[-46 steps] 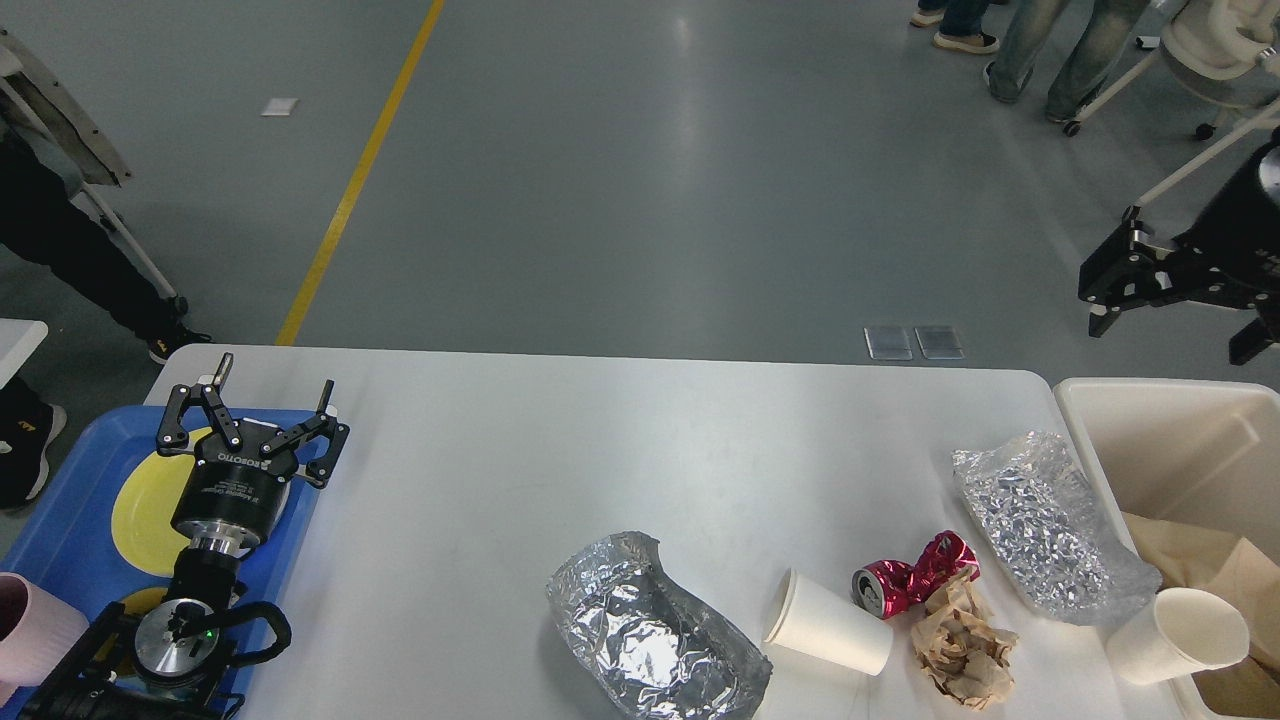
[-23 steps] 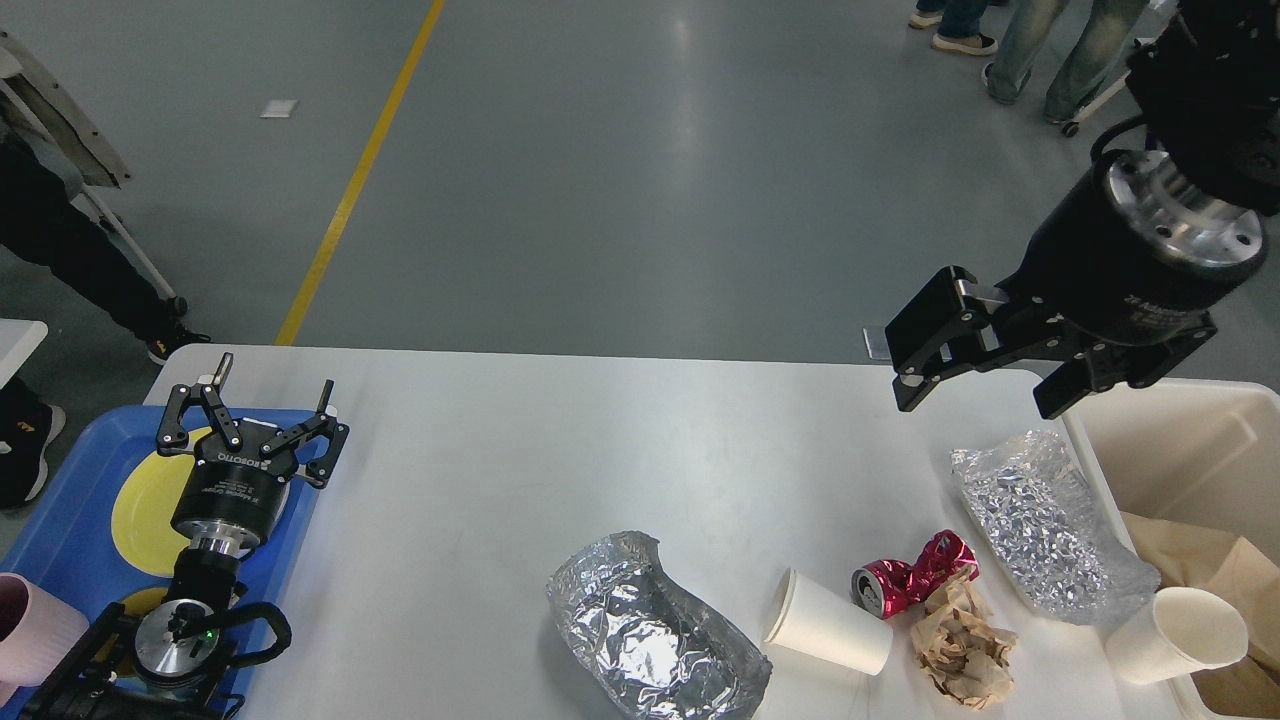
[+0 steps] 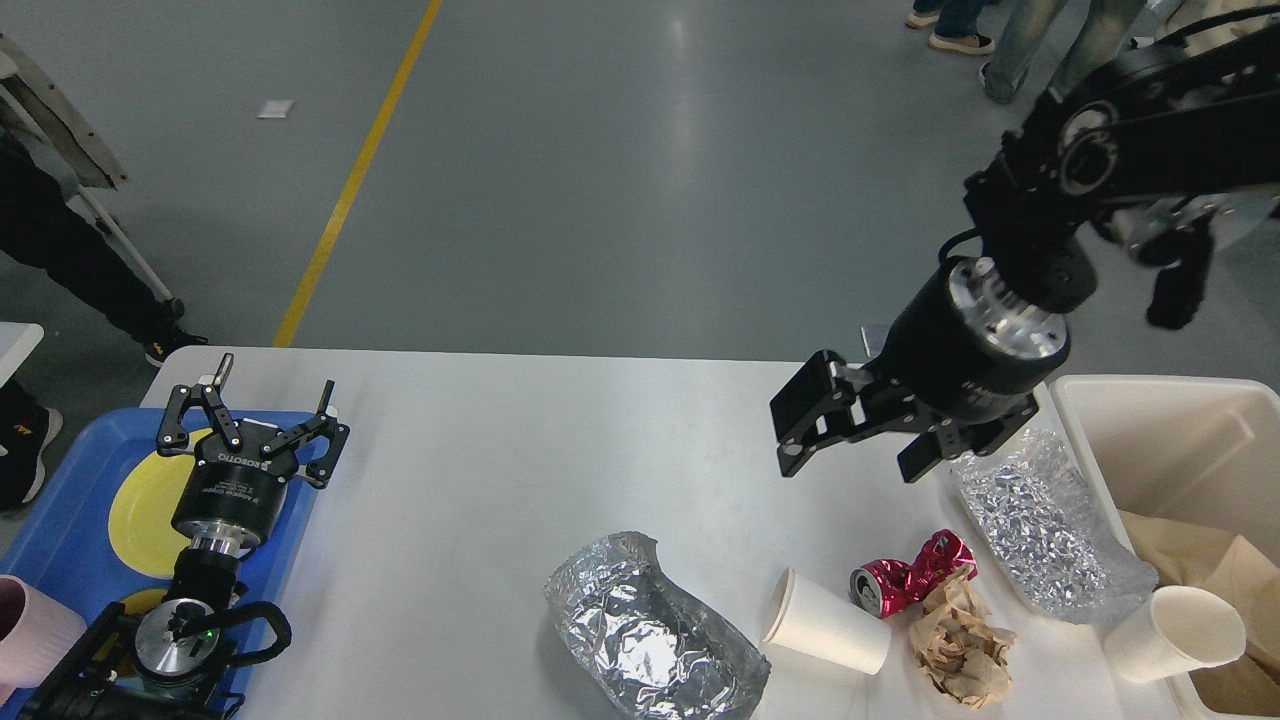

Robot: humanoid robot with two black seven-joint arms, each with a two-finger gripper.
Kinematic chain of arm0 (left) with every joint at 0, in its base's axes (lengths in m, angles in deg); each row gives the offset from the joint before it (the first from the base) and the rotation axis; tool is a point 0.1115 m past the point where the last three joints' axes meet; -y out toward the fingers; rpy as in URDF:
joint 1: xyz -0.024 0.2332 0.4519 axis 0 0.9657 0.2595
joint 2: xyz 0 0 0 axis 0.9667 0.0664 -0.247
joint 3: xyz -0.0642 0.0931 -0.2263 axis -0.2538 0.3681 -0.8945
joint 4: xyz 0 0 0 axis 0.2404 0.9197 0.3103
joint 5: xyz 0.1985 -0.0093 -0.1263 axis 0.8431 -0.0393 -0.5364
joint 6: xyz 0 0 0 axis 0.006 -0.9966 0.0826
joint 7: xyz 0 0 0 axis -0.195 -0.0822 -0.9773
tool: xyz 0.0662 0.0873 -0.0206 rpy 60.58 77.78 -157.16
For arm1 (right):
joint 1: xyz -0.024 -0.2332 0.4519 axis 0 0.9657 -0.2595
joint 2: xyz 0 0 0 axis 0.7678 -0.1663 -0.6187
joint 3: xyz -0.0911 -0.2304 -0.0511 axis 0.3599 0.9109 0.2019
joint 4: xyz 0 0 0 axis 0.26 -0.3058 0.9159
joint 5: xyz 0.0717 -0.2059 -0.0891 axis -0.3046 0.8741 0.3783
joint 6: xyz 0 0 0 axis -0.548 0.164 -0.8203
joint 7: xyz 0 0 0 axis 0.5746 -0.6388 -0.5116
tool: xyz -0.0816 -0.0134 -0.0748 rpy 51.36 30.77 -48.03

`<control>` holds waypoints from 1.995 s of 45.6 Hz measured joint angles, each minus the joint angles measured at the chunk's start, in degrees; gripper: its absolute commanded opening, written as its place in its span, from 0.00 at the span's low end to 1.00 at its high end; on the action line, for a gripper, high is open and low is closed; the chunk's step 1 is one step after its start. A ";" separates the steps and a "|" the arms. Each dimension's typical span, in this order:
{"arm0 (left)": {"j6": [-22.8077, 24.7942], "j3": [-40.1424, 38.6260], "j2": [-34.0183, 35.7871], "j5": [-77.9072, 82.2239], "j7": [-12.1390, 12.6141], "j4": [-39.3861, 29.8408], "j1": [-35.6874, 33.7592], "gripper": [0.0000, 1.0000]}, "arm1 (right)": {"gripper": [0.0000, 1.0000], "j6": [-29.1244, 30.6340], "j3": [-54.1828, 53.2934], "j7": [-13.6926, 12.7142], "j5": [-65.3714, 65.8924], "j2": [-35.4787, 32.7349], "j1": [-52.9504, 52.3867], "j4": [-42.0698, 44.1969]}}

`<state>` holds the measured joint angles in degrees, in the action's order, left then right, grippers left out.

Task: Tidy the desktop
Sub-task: 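Move the right gripper over to the large crumpled foil, then grasp the large crumpled foil with the right gripper, then lift the foil and carry it toward the white bin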

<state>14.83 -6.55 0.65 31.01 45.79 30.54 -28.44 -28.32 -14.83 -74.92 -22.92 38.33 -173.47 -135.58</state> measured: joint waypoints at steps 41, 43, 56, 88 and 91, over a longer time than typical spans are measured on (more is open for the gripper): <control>0.00 0.00 0.00 -0.02 0.01 -0.02 -0.01 0.97 | 0.95 -20.98 -20.51 -13.07 37.70 27.12 56.23 34.98; 0.00 0.00 0.00 -0.02 0.01 -0.03 -0.01 0.97 | 0.95 -21.13 -20.29 -13.07 38.04 28.08 57.72 36.96; 0.00 0.09 0.00 -0.01 0.09 -0.03 -0.01 0.97 | 0.54 -25.25 -18.51 -12.92 39.30 28.49 63.94 43.15; 0.07 0.09 0.00 -0.04 -0.01 -0.03 -0.01 0.97 | 0.00 -25.64 -18.76 -13.13 38.82 26.84 62.84 39.35; 0.07 0.09 0.00 -0.04 -0.01 -0.03 0.00 0.97 | 0.00 -25.68 -19.29 -13.15 38.21 26.59 62.33 39.37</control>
<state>14.90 -6.45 0.65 30.97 45.78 30.51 -28.45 -54.00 -34.12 -88.06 15.30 64.92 -111.14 -96.21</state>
